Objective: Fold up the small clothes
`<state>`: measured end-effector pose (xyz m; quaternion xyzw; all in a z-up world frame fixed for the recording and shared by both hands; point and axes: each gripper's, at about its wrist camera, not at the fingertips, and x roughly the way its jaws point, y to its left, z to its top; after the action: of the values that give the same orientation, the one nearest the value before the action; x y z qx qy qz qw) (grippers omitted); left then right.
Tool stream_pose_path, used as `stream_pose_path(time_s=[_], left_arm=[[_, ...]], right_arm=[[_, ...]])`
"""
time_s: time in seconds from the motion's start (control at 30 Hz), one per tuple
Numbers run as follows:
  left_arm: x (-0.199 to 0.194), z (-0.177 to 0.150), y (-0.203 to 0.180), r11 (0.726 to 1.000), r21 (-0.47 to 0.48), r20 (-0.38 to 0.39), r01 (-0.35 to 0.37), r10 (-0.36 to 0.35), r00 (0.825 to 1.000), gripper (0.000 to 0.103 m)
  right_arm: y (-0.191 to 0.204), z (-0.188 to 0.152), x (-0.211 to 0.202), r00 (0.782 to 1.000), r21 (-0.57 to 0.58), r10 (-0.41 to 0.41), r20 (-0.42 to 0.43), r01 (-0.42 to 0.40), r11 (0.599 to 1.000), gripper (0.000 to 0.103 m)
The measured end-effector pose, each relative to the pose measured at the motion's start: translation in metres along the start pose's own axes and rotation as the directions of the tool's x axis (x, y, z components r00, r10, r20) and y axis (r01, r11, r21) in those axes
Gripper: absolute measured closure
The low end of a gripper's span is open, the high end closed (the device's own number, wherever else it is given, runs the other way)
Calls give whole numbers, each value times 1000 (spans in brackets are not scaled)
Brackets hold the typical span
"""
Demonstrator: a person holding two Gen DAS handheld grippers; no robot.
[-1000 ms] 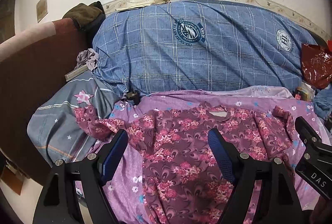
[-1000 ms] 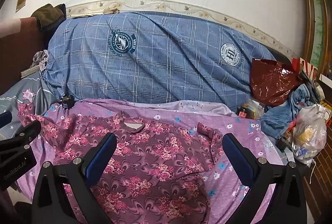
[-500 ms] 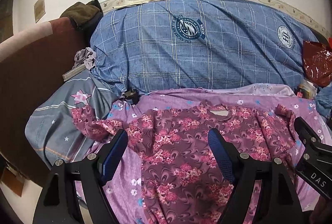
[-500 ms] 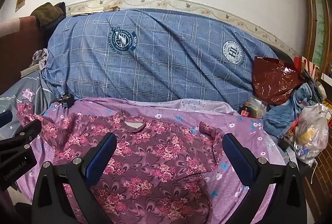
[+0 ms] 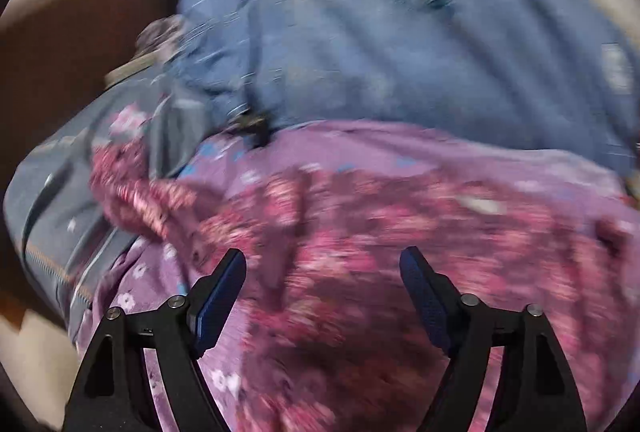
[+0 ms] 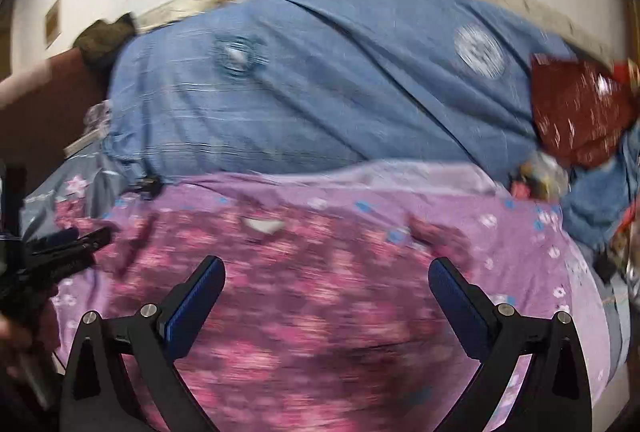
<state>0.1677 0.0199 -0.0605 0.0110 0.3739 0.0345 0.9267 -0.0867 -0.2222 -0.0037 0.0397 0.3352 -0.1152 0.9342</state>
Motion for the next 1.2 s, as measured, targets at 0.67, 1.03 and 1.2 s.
stream_pose_path(time_s=[0.67, 1.03, 1.2], left_arm=[[29, 8, 42, 995, -48, 77, -83, 86, 993, 24], [-2, -2, 112, 956, -224, 149, -189, 225, 963, 24], [-6, -9, 151, 920, -307, 123, -244, 292, 948, 24]], right_arm=[[-87, 52, 157, 973, 208, -24, -228, 72, 975, 93], [145, 107, 64, 783, 273, 622, -26, -593, 758, 25], [199, 41, 113, 648, 384, 735, -199, -639, 667, 26]])
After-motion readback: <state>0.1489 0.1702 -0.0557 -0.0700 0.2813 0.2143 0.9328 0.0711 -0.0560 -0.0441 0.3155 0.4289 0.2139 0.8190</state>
